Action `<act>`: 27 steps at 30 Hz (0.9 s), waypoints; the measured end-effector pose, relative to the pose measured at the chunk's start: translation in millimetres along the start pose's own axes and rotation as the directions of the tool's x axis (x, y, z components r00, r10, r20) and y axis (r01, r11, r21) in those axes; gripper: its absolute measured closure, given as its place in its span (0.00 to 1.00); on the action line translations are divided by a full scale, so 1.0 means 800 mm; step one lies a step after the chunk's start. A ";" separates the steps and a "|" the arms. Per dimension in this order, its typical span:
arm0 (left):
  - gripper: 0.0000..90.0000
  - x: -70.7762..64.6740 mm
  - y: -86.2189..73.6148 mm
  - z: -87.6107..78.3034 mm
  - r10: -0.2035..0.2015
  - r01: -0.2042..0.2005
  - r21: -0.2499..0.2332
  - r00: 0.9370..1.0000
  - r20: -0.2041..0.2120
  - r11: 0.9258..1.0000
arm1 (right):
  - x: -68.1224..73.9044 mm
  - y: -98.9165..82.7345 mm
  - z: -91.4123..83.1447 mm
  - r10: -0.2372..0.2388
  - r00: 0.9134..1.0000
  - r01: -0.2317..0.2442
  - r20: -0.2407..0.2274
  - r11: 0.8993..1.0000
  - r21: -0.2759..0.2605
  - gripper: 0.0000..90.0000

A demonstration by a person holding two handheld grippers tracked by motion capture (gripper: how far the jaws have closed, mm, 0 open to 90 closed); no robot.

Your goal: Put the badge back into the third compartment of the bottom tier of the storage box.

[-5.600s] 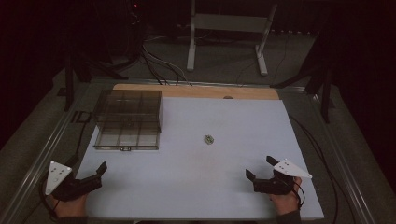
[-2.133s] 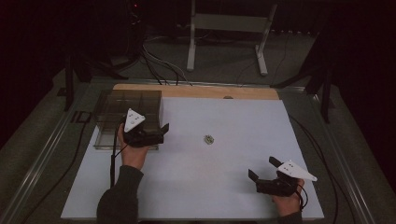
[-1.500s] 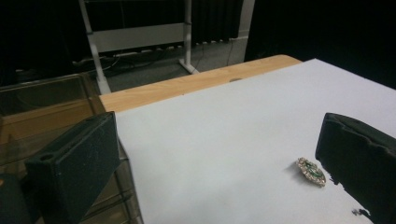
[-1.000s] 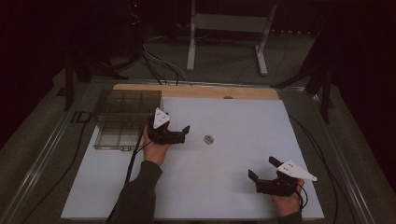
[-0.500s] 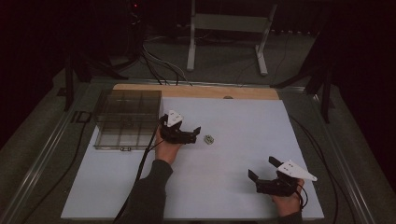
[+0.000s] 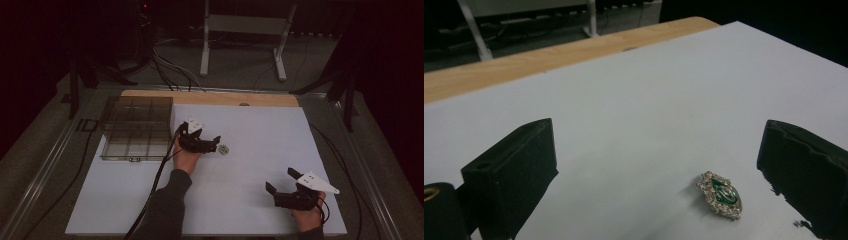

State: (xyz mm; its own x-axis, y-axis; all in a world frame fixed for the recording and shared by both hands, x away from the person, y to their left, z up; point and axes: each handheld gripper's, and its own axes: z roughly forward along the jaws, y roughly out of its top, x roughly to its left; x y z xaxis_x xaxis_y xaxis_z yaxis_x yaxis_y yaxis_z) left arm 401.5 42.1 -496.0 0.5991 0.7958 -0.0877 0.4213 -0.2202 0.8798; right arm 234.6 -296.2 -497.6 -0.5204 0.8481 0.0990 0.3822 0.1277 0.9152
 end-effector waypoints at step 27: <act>0.72 -0.026 -0.020 0.052 -0.105 0.056 0.278 0.980 0.166 0.959 | 0.000 0.000 0.001 -0.001 1.000 0.001 -0.004 1.000 0.006 0.00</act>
State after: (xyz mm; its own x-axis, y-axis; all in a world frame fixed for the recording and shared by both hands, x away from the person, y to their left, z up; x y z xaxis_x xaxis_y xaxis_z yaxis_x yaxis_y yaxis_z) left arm 410.7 5.4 -527.4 0.6561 0.7098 -0.2563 0.6266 -0.3232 0.7092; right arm 234.9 -296.0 -497.9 -0.5236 0.8461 0.0996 0.3866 0.1318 0.9128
